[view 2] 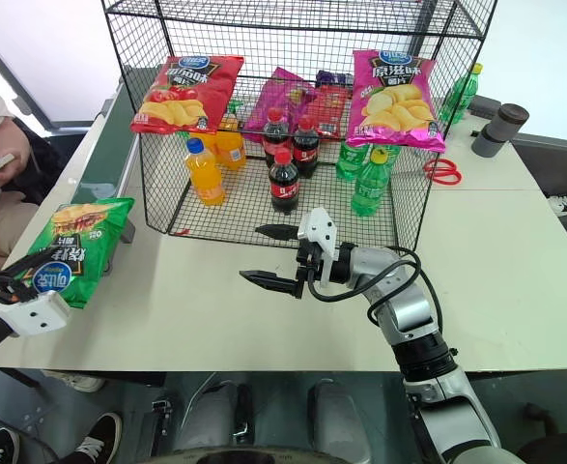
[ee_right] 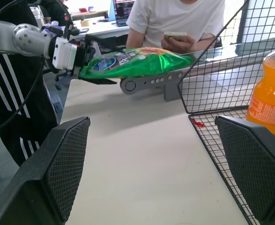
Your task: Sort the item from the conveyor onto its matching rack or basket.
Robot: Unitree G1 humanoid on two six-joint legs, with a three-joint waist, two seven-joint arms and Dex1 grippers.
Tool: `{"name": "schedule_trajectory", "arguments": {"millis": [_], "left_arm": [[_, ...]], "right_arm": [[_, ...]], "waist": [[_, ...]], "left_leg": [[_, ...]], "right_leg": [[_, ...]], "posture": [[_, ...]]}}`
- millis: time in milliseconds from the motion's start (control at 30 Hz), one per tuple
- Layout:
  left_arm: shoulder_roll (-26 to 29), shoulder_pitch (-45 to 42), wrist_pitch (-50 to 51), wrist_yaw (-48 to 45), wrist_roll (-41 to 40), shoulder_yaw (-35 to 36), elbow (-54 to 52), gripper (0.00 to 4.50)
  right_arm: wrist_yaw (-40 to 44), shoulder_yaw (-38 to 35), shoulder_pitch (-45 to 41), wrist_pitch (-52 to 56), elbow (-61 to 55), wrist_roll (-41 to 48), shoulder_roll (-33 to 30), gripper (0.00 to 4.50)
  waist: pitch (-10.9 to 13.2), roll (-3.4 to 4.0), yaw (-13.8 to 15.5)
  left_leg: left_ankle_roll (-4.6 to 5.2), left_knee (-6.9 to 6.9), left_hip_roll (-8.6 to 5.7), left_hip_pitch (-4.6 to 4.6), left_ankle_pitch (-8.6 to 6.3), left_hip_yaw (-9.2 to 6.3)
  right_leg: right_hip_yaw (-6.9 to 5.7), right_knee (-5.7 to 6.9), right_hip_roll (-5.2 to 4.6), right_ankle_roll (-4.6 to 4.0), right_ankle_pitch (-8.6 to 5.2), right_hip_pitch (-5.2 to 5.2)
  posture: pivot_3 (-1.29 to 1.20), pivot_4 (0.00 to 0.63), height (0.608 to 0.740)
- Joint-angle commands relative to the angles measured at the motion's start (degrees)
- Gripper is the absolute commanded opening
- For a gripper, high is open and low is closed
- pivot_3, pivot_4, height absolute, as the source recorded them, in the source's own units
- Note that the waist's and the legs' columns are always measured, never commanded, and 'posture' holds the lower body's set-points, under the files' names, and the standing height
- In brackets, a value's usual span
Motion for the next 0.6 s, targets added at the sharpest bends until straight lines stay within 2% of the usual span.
{"name": "schedule_trajectory", "arguments": {"millis": [33, 133, 167, 267, 333, 433, 567, 600], "left_arm": [[1.34, -0.2, -0.13, 0.07, -1.25, 0.32, -1.05, 1.78], [1.49, -0.16, -0.17, 0.16, -1.68, 0.51, -1.42, 0.17], [1.55, -0.08, -0.2, 0.0, -2.34, 0.7, -1.56, 0.04], [1.37, -0.02, 0.14, -0.51, -4.73, 1.65, -2.58, 0.04], [-0.34, -0.77, 2.15, -2.12, -10.76, 2.88, -3.99, 0.04], [-1.86, -0.98, 4.79, -8.59, -24.04, 4.17, -8.56, 0.04], [-0.97, 4.58, 15.9, -28.22, -53.55, 6.96, -23.56, 0.04], [-0.53, 6.4, 18.23, -31.64, -57.15, 7.75, -26.79, 0.04]], "right_arm": [[-0.19, -0.36, -0.73, -1.09, -2.13, 0.3, 0.3, 4.5], [-0.32, -0.3, -0.82, -1.38, -1.98, 0.07, 0.31, 4.5], [-0.34, -0.27, -0.8, -1.42, -1.97, 0.04, 0.31, 4.5], [-0.39, -0.23, -0.59, -1.63, -2.06, -0.08, 0.29, 4.5], [-0.33, -0.18, -0.49, -1.76, -2.01, -0.25, 0.24, 4.5], [-0.34, -0.33, -0.51, -1.72, -2.05, -0.17, 0.21, 4.5], [0.1, -1.18, -0.88, -2.4, -0.94, -0.26, -0.52, 4.5], [0.37, -1.37, -0.86, -2.61, -0.68, -0.24, -0.81, 4.5]], "waist": [[0.0, 0.0, 0.01], [0.0, 0.0, 0.03], [0.0, 0.0, 0.04], [0.0, 0.0, 0.08], [0.0, 0.0, 0.09], [0.0, -0.01, 0.07], [-0.01, -0.01, -0.15], [-0.01, -0.02, -0.31]], "left_leg": [[0.0, 0.0, 0.0, 0.0, 0.0, 0.0], [0.0, 0.0, 0.0, 0.0, 0.0, 0.0], [0.0, 0.0, 0.0, 0.0, 0.0, 0.0], [0.0, 0.0, 0.0, 0.0, 0.0, 0.0], [0.0, 0.0, 0.0, 0.0, 0.0, 0.0], [0.0, 0.01, 0.02, 0.0, 0.0, -0.01], [-0.01, 0.02, 0.07, -0.01, 0.01, -0.03], [-0.01, 0.02, 0.07, 0.01, 0.01, -0.02]], "right_leg": [[0.0, 0.0, 0.0, 0.0, 0.0, 0.0], [0.0, 0.0, -0.01, 0.0, 0.0, 0.0], [0.0, 0.0, -0.01, 0.0, 0.0, 0.0], [0.0, 0.0, -0.02, 0.0, 0.0, 0.01], [0.0, 0.0, -0.02, 0.0, 0.0, 0.01], [0.0, 0.0, -0.02, 0.0, 0.0, 0.02], [0.01, 0.01, -0.03, 0.0, 0.0, 0.02], [0.02, 0.01, -0.06, 0.0, 0.0, 0.02]], "posture": [[0.0, 0.15, 0.74], [0.0, 0.15, 0.74], [0.0, 0.15, 0.74], [0.0, 0.15, 0.74], [0.0, 0.15, 0.74], [0.0, 0.15, 0.74], [0.0, 0.15, 0.74], [0.0, 0.15, 0.74]]}}
